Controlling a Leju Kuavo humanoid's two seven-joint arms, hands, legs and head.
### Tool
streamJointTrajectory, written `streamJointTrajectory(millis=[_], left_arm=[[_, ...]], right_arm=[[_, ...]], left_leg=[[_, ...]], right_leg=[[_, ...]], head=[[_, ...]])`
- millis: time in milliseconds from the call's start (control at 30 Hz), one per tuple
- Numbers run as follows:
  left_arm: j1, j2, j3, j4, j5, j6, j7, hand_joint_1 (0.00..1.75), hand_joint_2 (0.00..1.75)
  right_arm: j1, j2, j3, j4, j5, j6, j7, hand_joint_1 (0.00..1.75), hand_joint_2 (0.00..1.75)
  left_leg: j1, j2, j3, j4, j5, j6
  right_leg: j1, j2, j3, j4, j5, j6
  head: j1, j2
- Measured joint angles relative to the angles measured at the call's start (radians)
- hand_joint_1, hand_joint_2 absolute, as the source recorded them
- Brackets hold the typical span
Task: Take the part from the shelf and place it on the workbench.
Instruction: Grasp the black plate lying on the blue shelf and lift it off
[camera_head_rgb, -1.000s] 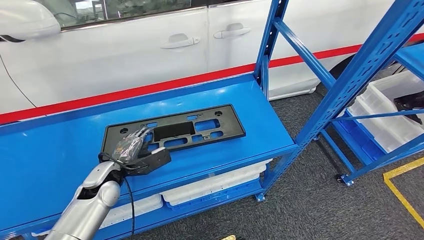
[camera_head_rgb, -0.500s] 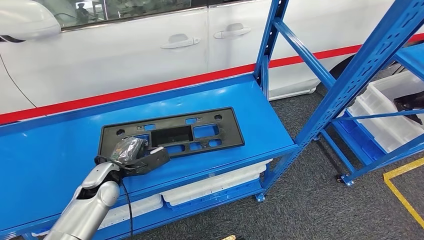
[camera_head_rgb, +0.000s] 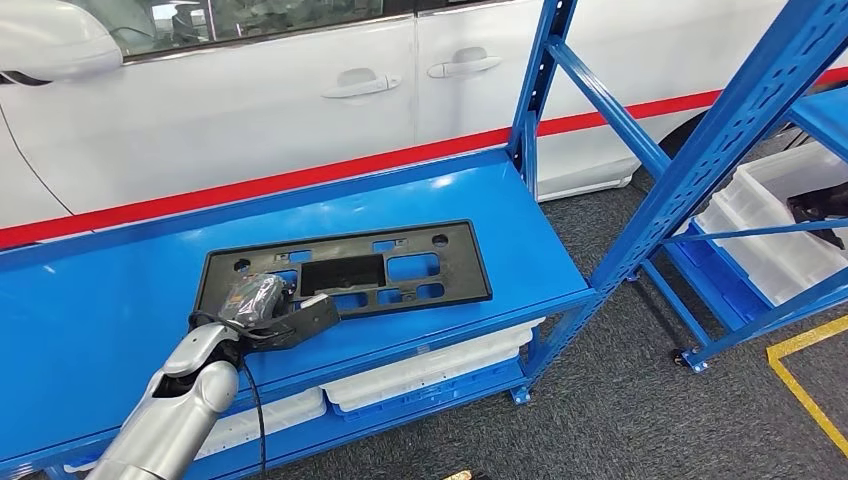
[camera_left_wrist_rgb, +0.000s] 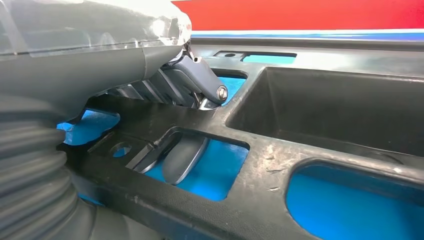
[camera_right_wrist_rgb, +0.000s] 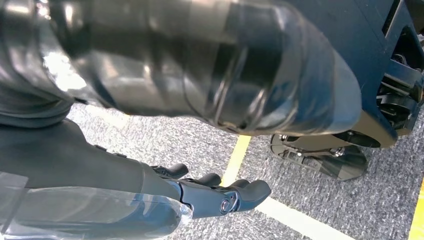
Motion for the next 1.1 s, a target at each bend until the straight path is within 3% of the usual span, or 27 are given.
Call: streamJointTrajectory(millis=[367, 467, 667, 867, 1100], left_arm=[[0.005, 0.002, 0.0, 0.002, -0.021, 0.025, -0.003, 1.75, 1.75], [0.019, 0.007, 0.0, -0.01, -0.067, 0.064, 0.035, 1.75, 1.75], [0.1, 0.061, 0.0, -0.175, -0.298, 0.094, 0.166, 1.75, 1.75], [0.119, 0.108, 0.005, -0.299, -0.368, 0.076, 0.177, 1.75, 1.75], [0.125, 0.129, 0.009, -0.353, -0.379, 0.074, 0.178, 1.75, 1.75]], right_arm=[[-0.001, 0.0, 0.001, 0.0, 0.0, 0.0, 0.0, 0.0, 0.0], [0.0, 0.0, 0.001, 0.0, -0.007, -0.005, -0.003, 0.0, 0.0], [0.009, 0.0, 0.001, 0.0, -0.028, -0.014, -0.018, 0.0, 0.0], [0.009, 0.0, 0.001, 0.0, -0.037, -0.005, -0.03, 0.0, 0.0], [0.009, 0.0, 0.001, 0.0, -0.038, -0.005, -0.031, 0.0, 0.0]], left_leg=[[0.0, 0.0, 0.0, 0.0, 0.0, 0.0], [0.0, 0.0, 0.0, 0.0, 0.0, 0.0], [0.0, 0.0, -0.001, 0.0, 0.0, 0.0], [0.0, 0.0, -0.003, 0.0, 0.0, 0.0], [0.0, 0.0, -0.003, 0.0, 0.0, 0.0]], right_leg=[[0.0, 0.0, 0.0, 0.0, 0.0, 0.0], [0.0, 0.0, 0.0, 0.0, 0.0, 0.0], [0.0, 0.0, -0.002, 0.0, 0.0, 0.0], [0.0, 0.0, -0.003, 0.0, 0.0, 0.0], [0.0, 0.0, -0.003, 0.0, 0.0, 0.0]], head=[[0.0, 0.0], [0.0, 0.0], [0.0, 0.0], [0.0, 0.0], [0.0, 0.0]])
